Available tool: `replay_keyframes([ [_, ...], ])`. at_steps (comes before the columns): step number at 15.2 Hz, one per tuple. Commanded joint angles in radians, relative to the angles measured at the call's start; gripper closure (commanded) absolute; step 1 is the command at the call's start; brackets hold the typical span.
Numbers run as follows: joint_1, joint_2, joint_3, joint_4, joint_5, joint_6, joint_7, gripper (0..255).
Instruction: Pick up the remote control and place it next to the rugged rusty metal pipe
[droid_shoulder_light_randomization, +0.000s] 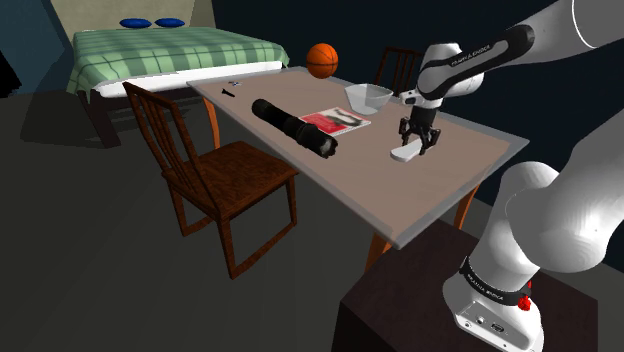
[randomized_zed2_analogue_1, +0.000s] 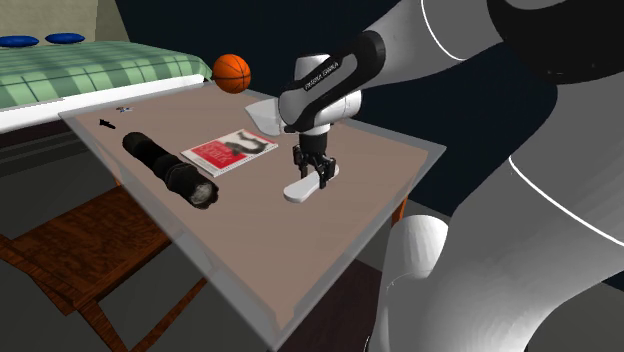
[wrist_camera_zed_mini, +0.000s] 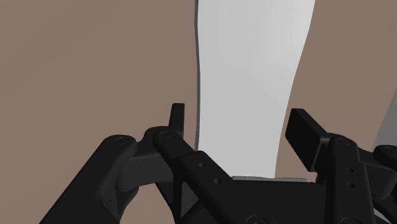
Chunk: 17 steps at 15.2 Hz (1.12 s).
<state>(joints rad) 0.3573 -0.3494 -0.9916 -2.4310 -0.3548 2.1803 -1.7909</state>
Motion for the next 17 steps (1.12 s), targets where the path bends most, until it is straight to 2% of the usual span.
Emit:
replay_keyframes([
  [1,-0.01,-0.02,0.018,0.015,-0.007,-0.034,0.007,255],
  [17,-0.046,-0.123,0.131,0.157,-0.015,-0.274,0.034,255],
])
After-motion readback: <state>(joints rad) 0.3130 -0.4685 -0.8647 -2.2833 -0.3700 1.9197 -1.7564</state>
